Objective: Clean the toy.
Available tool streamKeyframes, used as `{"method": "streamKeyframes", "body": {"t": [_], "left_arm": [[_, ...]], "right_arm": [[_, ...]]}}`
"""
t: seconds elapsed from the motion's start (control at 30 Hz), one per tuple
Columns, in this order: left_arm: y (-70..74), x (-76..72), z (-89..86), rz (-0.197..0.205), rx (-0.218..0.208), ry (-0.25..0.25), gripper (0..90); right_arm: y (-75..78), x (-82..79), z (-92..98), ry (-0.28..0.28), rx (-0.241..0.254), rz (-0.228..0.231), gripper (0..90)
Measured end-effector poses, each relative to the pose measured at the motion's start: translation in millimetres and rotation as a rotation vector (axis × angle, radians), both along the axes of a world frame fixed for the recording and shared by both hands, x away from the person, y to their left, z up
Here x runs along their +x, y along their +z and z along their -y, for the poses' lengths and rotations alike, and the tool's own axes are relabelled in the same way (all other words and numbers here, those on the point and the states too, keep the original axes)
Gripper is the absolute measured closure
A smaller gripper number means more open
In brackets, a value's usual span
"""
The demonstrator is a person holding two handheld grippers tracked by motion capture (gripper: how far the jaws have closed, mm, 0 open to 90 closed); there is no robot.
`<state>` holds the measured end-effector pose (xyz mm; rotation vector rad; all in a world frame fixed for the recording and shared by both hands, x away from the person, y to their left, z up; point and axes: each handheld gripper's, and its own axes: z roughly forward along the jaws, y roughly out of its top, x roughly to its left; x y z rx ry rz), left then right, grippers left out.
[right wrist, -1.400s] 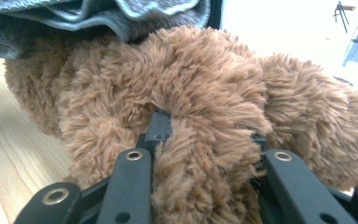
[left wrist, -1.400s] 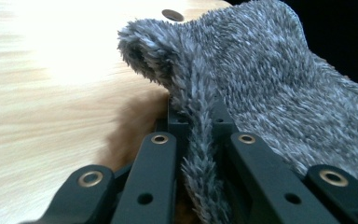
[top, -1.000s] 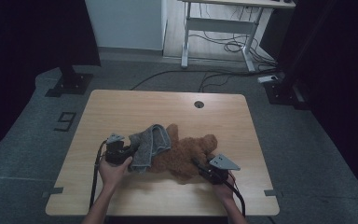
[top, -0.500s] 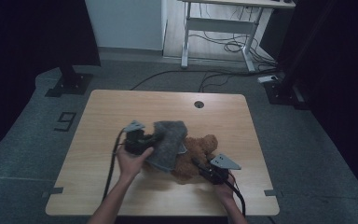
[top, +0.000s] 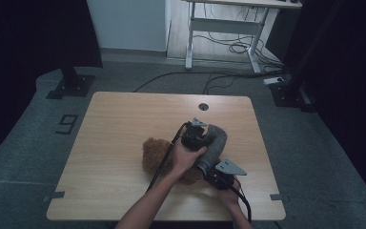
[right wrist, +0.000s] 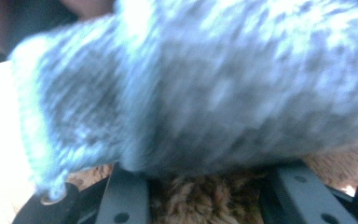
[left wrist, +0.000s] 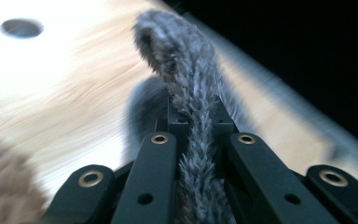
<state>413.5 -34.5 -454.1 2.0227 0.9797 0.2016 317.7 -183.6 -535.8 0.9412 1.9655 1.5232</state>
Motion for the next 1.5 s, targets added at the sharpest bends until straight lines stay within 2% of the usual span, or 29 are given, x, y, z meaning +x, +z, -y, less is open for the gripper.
{"method": "streamKeyframes", "body": {"t": [0.03, 0.13, 0.23, 0.33, 0.43, 0.5, 0.57, 0.67, 0.8, 0.87, 0.97, 1.07, 1.1, 1.13, 1.27, 1.4, 1.5], "left_arm": [[-4.8, 0.9, -5.1, 0.003, 0.011, 0.011, 83.9], [-8.2, 2.4, -23.8, -0.009, -0.023, 0.037, 83.9], [-3.1, -0.9, -33.5, 0.023, 0.017, 0.045, 84.0], [2.8, -9.0, -45.9, 0.078, 0.085, 0.054, 84.0], [5.3, -20.4, -67.8, 0.136, 0.133, 0.073, 83.9], [6.7, -24.7, -85.2, 0.139, 0.124, 0.091, 83.9], [11.2, -31.4, -112.6, 0.141, 0.071, 0.111, 84.0], [16.3, -41.6, -143.5, 0.176, 0.077, 0.164, 84.0], [6.2, -50.2, -188.0, 0.137, 0.028, 0.225, 83.9], [-3.4, -54.9, -206.1, 0.118, 0.014, 0.254, 83.9], [-25.3, -61.3, -228.6, 0.057, -0.004, 0.290, 83.9], [-44.7, -66.8, -234.4, -0.016, -0.047, 0.268, 83.7], [-52.6, -69.1, -231.1, -0.045, -0.066, 0.242, 83.7], [-57.7, -70.3, -226.0, -0.054, -0.066, 0.223, 83.7], [-61.9, -66.1, -213.3, -0.044, -0.065, 0.239, 84.0], [-61.7, -47.8, -209.5, -0.046, -0.075, 0.263, 84.0], [-61.7, -29.7, -207.5, -0.045, -0.084, 0.286, 84.0]], "right_arm": [[-0.1, 0.1, -0.1, 0.000, -0.002, 0.002, 65.1], [-0.7, 0.6, -1.0, 0.000, -0.006, 0.006, 65.2], [-0.2, 0.9, -2.2, -0.009, -0.014, 0.010, 65.2], [-0.2, 0.7, -2.5, -0.016, -0.015, 0.008, 65.2], [-0.4, 0.8, -2.5, -0.017, -0.018, 0.013, 65.1], [-0.5, 1.0, -2.3, -0.017, -0.019, 0.014, 65.1], [-0.5, 1.2, -2.6, -0.018, -0.019, 0.016, 65.1], [-0.7, 1.4, -2.3, -0.023, -0.016, 0.013, 65.1], [-1.8, 1.4, -1.5, -0.028, -0.007, 0.012, 65.1], [-1.5, 0.8, -2.6, -0.031, -0.010, 0.013, 65.1], [-1.6, 1.5, -2.4, -0.033, -0.004, 0.010, 65.1], [-1.6, 0.9, -3.0, -0.037, -0.006, 0.009, 65.2], [-1.7, 0.7, -3.8, -0.041, -0.006, 0.011, 65.2], [-1.6, 0.7, -4.8, -0.044, -0.007, 0.014, 65.3], [1.1, 6.4, -7.3, -0.049, -0.012, 0.018, 65.9], [2.1, 17.7, -9.7, -0.066, -0.008, 0.028, 66.6], [4.3, 32.3, -13.5, -0.082, -0.035, 0.036, 66.8]]}}
